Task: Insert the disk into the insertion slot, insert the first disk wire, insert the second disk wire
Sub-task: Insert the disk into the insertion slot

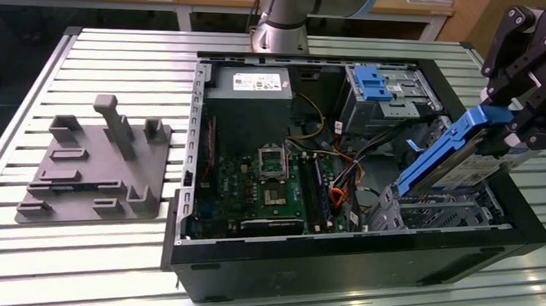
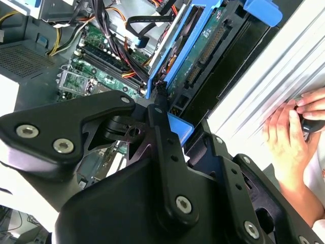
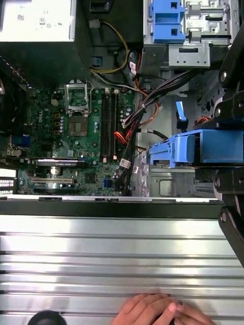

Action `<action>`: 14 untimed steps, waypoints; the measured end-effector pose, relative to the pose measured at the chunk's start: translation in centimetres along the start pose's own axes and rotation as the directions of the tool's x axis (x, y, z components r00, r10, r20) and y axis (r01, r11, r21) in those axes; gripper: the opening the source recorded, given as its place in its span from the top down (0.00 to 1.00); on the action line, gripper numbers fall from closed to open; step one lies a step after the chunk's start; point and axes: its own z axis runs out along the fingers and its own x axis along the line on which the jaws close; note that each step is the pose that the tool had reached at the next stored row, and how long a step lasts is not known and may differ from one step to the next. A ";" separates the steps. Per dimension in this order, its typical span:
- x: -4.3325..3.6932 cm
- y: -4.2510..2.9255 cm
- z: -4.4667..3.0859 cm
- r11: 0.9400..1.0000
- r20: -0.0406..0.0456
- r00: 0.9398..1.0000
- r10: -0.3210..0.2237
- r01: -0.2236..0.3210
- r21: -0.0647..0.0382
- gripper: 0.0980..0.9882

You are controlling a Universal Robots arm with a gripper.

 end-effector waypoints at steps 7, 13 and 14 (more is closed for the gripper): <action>0.05 -0.01 0.34 1.000 0.000 1.000 0.000 0.000 0.000 0.70; 0.09 -0.02 0.65 1.000 0.000 1.000 0.000 0.000 0.000 0.70; 0.10 -0.02 0.70 1.000 0.000 1.000 0.000 0.000 0.000 0.70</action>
